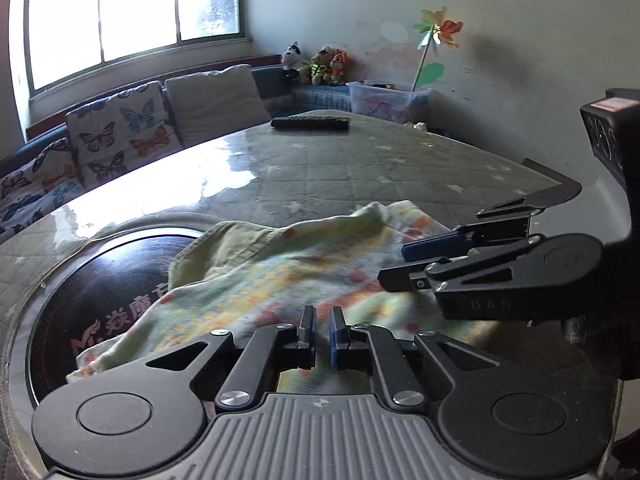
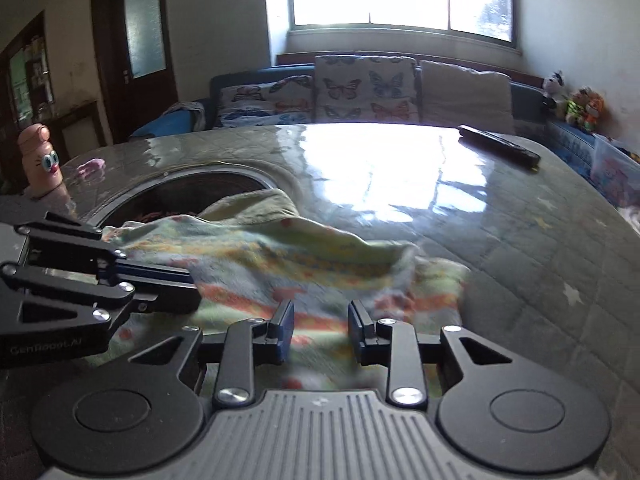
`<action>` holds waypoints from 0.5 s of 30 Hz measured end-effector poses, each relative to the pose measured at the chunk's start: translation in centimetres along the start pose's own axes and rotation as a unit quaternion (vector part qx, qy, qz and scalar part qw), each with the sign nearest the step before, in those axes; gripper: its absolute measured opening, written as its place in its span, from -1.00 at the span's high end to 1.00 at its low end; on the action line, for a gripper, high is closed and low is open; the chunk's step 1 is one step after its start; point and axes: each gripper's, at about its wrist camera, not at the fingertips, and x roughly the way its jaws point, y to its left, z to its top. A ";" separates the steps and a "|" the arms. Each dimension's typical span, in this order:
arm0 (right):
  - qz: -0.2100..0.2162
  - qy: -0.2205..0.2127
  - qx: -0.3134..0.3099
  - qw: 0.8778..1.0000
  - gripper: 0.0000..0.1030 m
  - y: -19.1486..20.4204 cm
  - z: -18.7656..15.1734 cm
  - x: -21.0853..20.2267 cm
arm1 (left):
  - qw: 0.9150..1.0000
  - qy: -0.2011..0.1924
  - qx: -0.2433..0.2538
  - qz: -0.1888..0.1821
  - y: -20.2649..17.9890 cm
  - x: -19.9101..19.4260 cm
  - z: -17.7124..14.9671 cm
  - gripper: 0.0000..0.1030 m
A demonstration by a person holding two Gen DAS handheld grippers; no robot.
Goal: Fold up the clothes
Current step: 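Lift and fold the shirt edge over with both grippers, then open both grippers and release the folded shirt onto the table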
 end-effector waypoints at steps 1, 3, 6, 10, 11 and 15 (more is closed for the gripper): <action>-0.004 0.000 0.005 1.000 0.44 -0.3 -0.3 -0.4 | 1.000 -0.001 0.002 -0.004 -0.4 -0.1 -0.1 0.85; -0.011 0.001 0.014 1.000 0.44 -0.8 -1.0 -1.3 | 1.000 -0.004 0.003 -0.012 -1.2 -0.2 -0.4 0.85; -0.016 -0.001 0.018 1.000 0.44 -1.1 -1.9 -2.5 | 1.000 -0.007 0.003 -0.023 -2.1 -0.7 -0.9 0.81; -0.021 -0.005 0.020 1.000 0.39 -0.8 -2.3 -3.3 | 1.000 -0.010 -0.013 -0.021 -1.9 -1.9 -1.7 0.49; -0.021 -0.008 0.020 1.000 0.29 -0.7 -2.2 -3.5 | 1.000 -0.014 -0.018 -0.017 -1.7 -2.4 -1.9 0.43; -0.019 -0.019 0.015 1.000 0.07 -0.1 -1.8 -3.9 | 0.998 -0.031 -0.049 0.010 0.1 -4.9 -2.6 0.11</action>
